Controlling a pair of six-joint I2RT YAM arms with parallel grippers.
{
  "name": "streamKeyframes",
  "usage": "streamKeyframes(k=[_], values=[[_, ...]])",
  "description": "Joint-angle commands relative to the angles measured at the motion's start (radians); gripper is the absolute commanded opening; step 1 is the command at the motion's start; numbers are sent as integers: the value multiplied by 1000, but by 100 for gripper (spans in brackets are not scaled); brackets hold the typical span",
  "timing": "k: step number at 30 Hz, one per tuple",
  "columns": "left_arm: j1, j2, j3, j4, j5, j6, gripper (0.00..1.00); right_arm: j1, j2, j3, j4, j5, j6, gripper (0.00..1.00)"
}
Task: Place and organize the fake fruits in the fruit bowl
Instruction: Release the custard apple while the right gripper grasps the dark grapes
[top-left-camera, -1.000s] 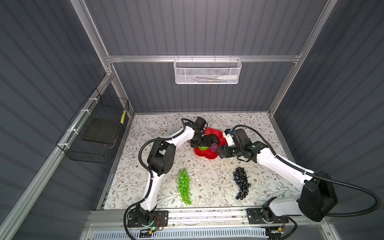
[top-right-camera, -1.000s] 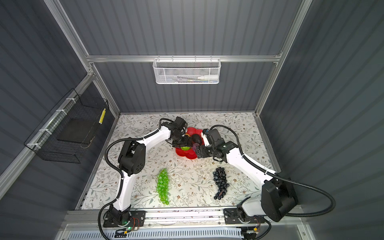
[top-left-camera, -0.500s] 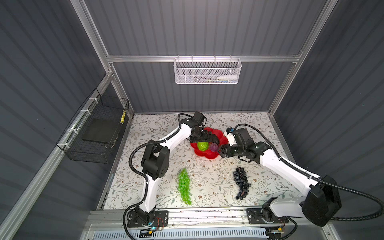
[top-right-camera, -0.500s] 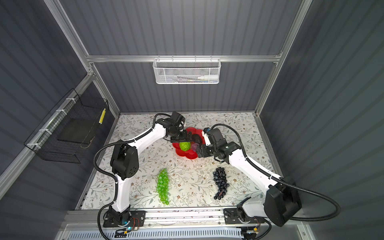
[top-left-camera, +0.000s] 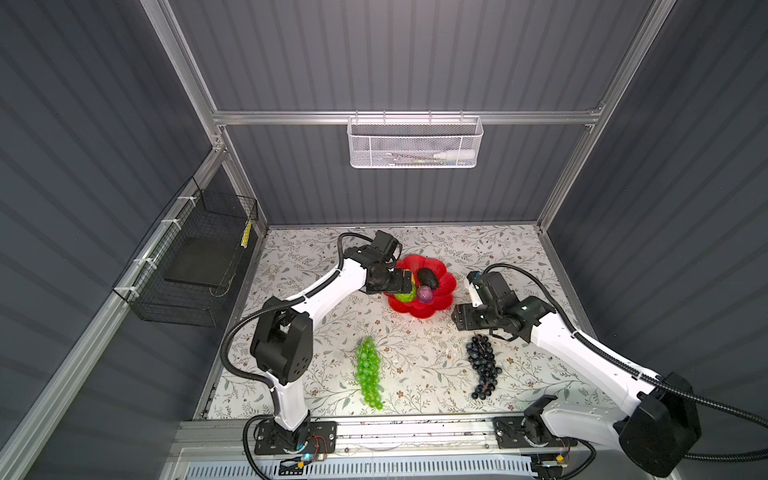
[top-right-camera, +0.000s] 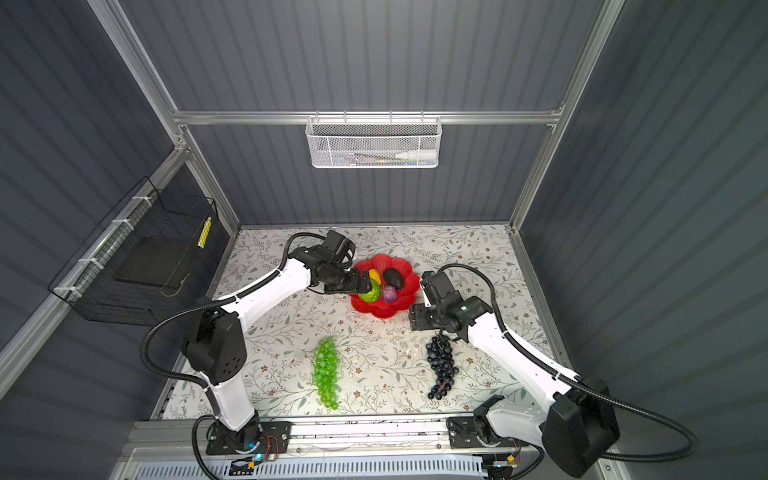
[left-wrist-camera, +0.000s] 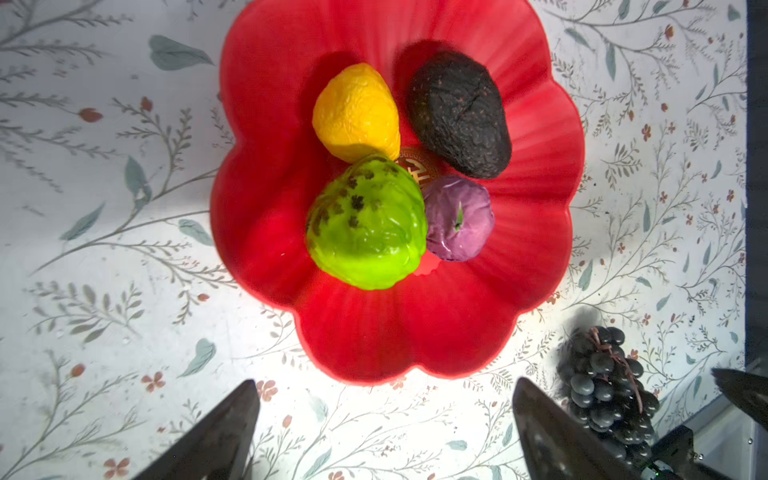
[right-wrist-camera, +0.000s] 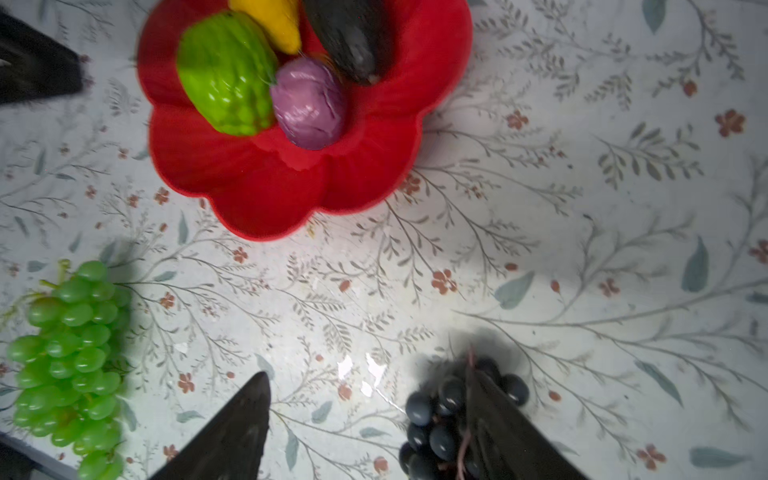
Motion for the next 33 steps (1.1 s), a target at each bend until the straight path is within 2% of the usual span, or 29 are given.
streamKeyframes(k=[1, 8, 12, 18, 23, 29, 31, 33], values=[[-3, -69, -55, 40, -39, -20, 95, -3, -53, -42, -93, 91, 86, 71], [-1, -114, -139, 72, -44, -22, 95, -3, -21, -59, -162, 91, 137, 65], [1, -111, -142, 80, -34, -12, 95, 1, -6, -70, -166, 73, 164, 53], [8, -110, -139, 101, 12, -11, 96, 15, 28, -93, -183, 80, 182, 52], [34, -111, -149, 122, 77, -30, 96, 27, 42, -113, -177, 106, 195, 46], [57, -110, -163, 136, 94, -39, 96, 29, 82, -121, -144, 131, 189, 35], [61, -108, -164, 138, 98, -40, 96, 30, 89, -123, -140, 130, 187, 26], [61, -103, -162, 139, 98, -41, 96, 30, 89, -125, -139, 135, 188, 21]])
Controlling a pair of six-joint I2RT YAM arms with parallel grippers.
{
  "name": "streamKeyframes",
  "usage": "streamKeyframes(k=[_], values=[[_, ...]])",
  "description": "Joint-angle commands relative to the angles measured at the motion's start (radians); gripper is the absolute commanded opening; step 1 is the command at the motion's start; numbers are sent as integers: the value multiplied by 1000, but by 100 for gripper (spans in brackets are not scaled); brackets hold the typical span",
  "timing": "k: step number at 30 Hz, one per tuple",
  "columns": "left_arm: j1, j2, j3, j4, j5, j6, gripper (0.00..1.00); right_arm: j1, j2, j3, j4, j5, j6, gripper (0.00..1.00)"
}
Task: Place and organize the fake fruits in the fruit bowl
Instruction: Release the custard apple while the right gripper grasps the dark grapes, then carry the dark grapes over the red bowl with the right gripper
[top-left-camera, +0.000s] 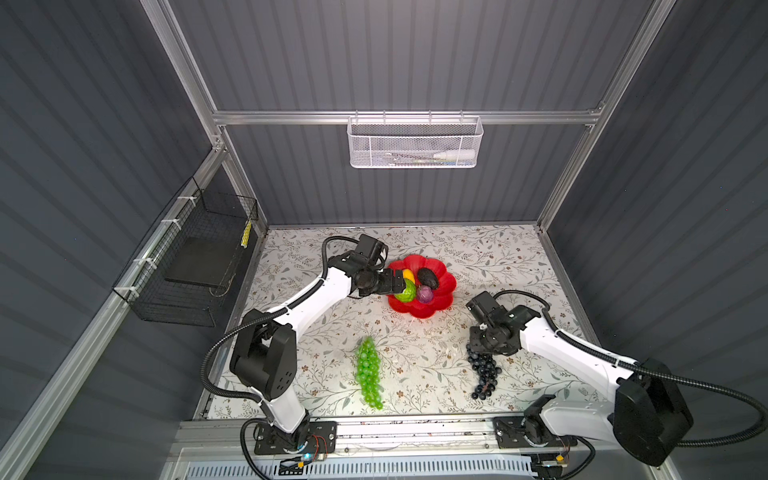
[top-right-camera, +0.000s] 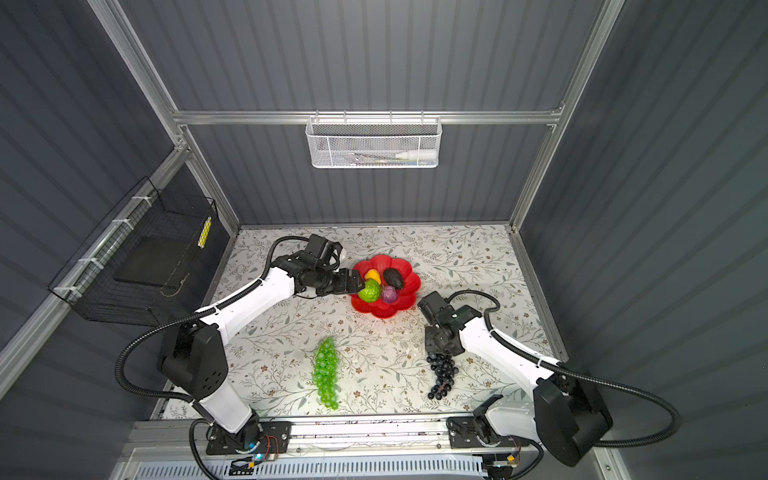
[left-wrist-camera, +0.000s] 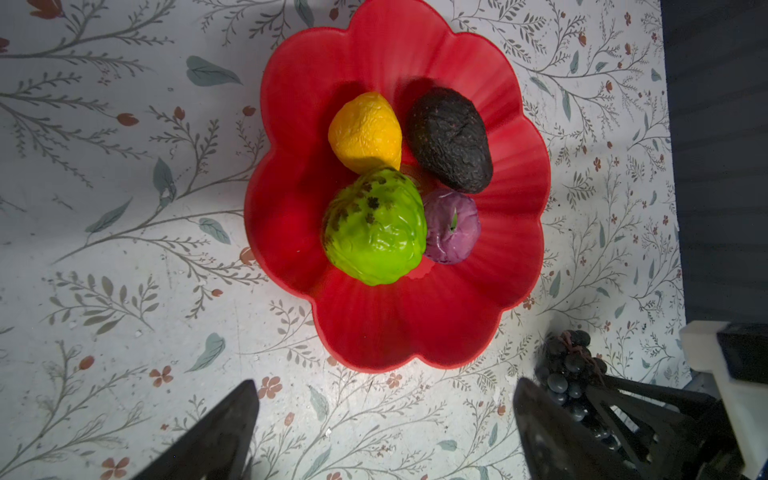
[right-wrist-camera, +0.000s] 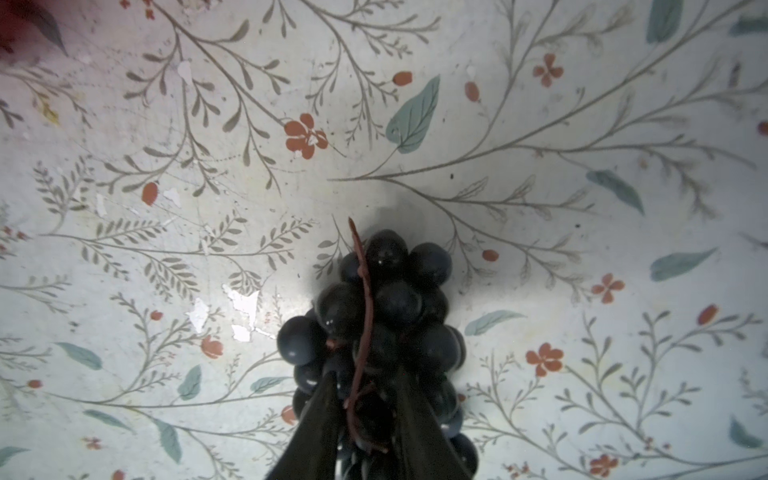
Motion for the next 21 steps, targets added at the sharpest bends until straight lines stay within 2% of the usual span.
streamKeyframes(k=[1, 8, 21], values=[[7, -2, -14, 6, 27, -15, 96, 5, -4, -16, -10, 26, 6, 19], [10, 8, -9, 5, 31, -21, 95, 4, -41, -16, -18, 31, 9, 1], [12, 1, -14, -8, 13, -27, 95, 7, -143, 13, -58, 34, 4, 0]])
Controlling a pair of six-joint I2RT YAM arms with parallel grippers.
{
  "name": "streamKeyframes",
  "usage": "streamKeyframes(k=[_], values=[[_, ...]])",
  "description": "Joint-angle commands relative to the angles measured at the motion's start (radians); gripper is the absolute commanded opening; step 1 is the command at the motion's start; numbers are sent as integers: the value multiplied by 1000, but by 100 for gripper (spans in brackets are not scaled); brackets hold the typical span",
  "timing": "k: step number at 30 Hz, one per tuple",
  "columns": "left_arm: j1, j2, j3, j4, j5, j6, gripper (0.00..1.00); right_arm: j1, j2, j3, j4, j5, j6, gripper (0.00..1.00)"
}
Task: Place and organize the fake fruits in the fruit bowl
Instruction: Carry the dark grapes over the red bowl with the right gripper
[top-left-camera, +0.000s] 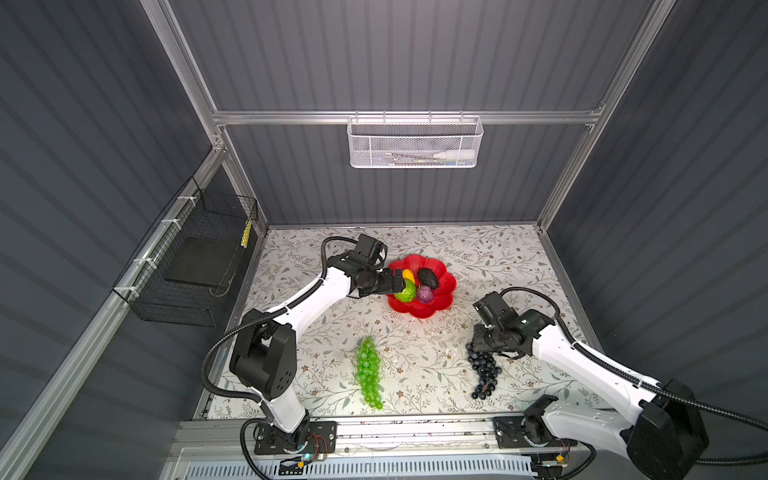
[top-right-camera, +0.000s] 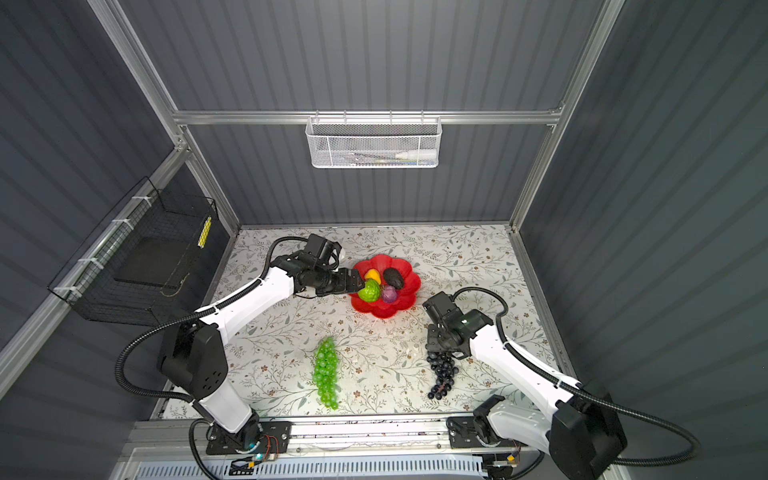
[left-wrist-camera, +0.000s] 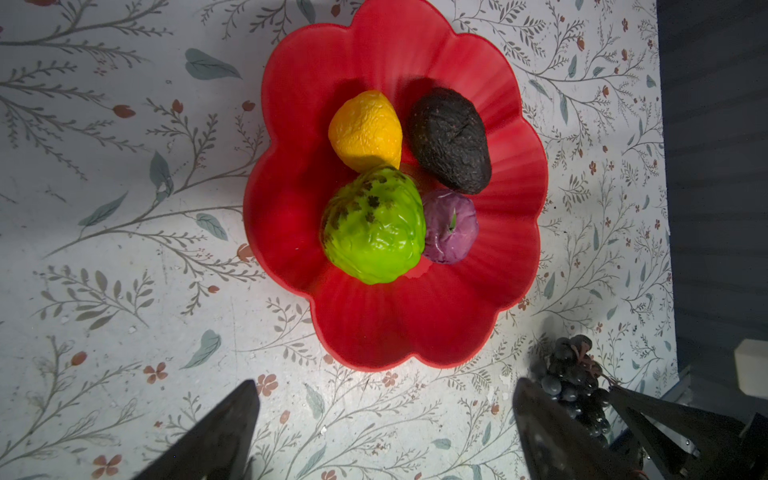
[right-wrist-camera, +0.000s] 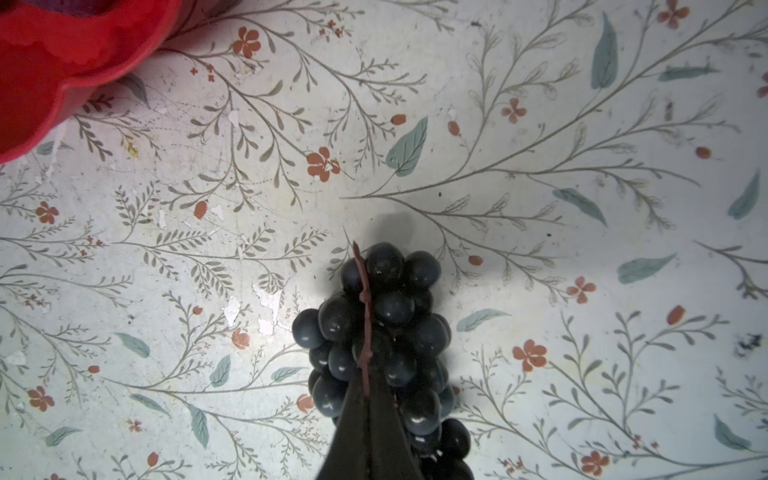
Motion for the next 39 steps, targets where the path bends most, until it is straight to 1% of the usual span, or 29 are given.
streamKeyframes(k=[1, 6, 13, 18, 23, 28, 33, 39], values=[[7, -1, -14, -10, 4, -8, 95, 6, -40, 21, -47, 19, -3, 0], [8, -8, -19, -15, -5, -10, 95, 16, -64, 67, -76, 19, -10, 0], [8, -17, -16, -32, -33, -2, 95, 60, -70, 246, -171, 57, -43, 0], [7, -30, -21, -36, -42, -10, 95, 82, -57, 380, -207, 71, -71, 0], [8, -52, -27, -44, -63, -14, 95, 87, -10, 518, -206, 59, -123, 0], [8, -77, -38, -53, -85, -16, 95, 95, 87, 654, -182, 32, -187, 0], [7, -116, -63, -60, -106, -22, 95, 98, 151, 700, -133, -25, -204, 0], [7, -165, -95, -71, -134, -27, 95, 113, 219, 776, -109, -56, -225, 0]])
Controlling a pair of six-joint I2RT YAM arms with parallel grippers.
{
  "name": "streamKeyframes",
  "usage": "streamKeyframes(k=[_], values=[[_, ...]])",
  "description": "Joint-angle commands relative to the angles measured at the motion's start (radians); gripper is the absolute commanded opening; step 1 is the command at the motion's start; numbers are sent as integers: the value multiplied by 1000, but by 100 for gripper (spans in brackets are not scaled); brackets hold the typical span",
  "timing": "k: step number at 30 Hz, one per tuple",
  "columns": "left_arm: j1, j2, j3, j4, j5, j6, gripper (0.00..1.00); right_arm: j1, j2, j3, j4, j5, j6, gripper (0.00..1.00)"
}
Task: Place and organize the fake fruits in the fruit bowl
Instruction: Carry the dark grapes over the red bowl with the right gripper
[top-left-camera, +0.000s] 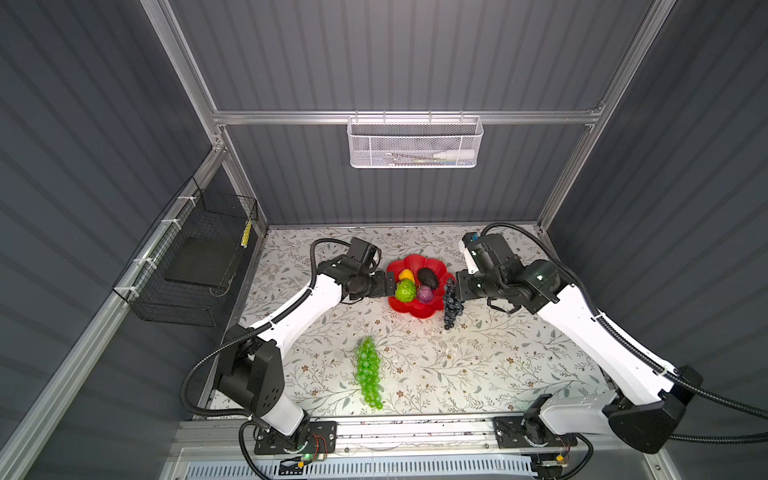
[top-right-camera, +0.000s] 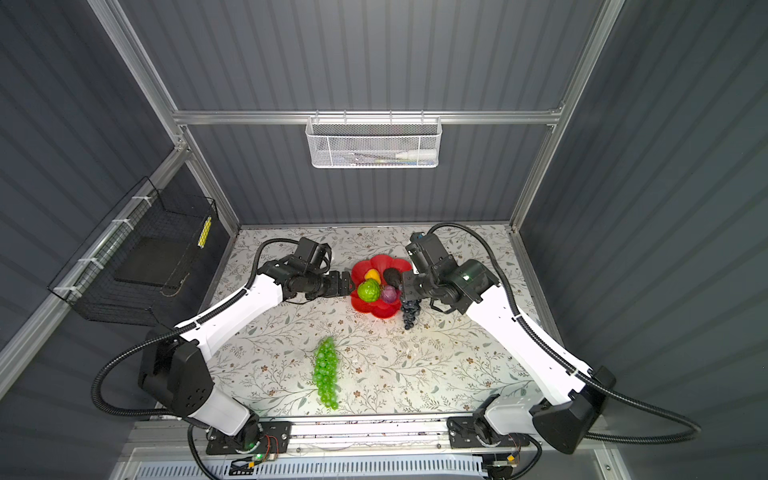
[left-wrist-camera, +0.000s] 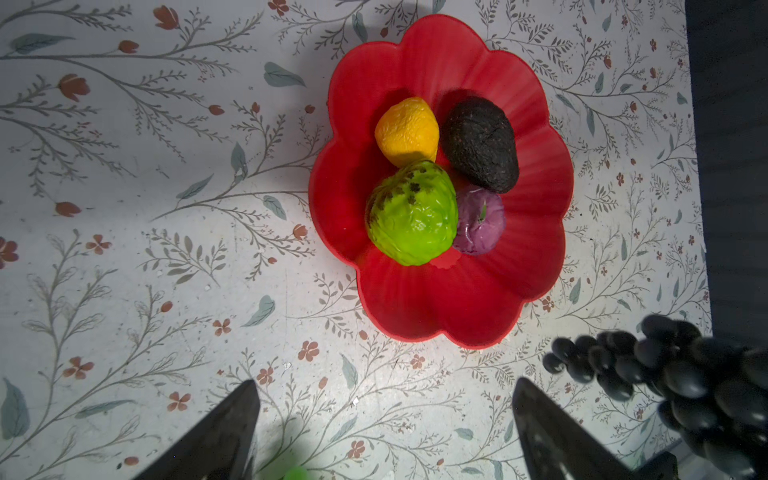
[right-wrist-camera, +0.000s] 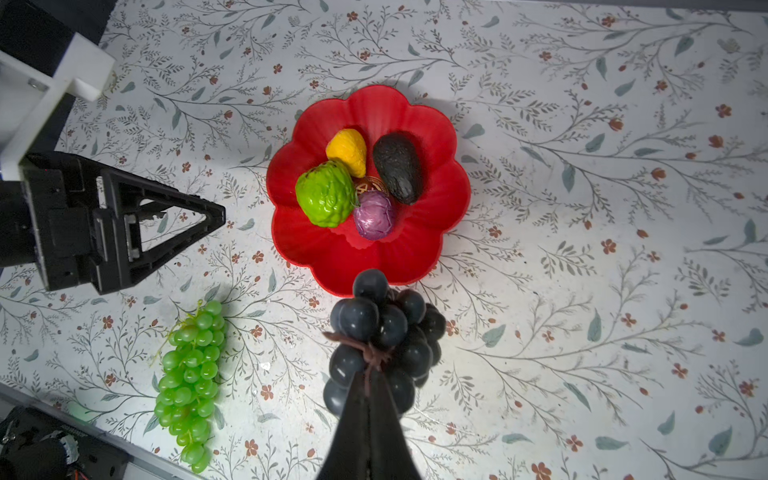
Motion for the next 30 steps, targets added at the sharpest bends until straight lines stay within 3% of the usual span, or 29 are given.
streamKeyframes(k=[1, 15, 30], values=[[7, -35, -19, -37, -23, -13, 95, 6, 23, 66, 46, -36, -33, 0], [8, -57, -63, -13, -26, -29, 95, 15, 219, 191, 130, -154, -63, 0], [9, -61, -70, -7, -35, -23, 95, 17, 280, 190, 157, -176, -67, 0]])
